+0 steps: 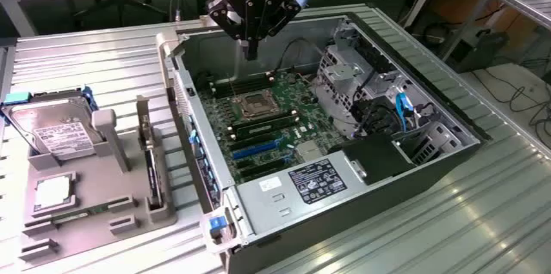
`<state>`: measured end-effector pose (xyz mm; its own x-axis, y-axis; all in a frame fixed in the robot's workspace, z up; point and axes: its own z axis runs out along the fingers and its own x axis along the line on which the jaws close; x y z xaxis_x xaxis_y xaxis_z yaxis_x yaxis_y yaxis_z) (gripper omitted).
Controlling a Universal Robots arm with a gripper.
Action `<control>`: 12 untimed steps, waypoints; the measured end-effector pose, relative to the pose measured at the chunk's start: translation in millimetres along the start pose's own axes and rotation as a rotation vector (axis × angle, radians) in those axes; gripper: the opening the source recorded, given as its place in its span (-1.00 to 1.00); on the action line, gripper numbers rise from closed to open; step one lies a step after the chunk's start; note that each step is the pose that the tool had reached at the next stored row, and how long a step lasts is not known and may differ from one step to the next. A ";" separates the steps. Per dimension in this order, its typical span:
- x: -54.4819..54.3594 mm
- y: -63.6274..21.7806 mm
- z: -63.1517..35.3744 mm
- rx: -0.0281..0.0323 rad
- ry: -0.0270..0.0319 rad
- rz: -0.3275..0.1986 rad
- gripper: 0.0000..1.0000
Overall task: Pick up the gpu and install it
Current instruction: 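Reach for the gpu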
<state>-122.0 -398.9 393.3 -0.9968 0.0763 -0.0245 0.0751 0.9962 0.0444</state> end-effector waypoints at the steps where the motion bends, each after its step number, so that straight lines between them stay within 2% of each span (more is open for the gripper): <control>1: 0.0 0.0 0.0 0.0000 0.0000 0.000 -0.79; 12: 2.7 -0.2 -0.1 0.0000 0.0000 0.000 -0.79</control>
<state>-124.7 -398.9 393.3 -0.9968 0.0762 -0.0245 0.0751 0.9962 0.0444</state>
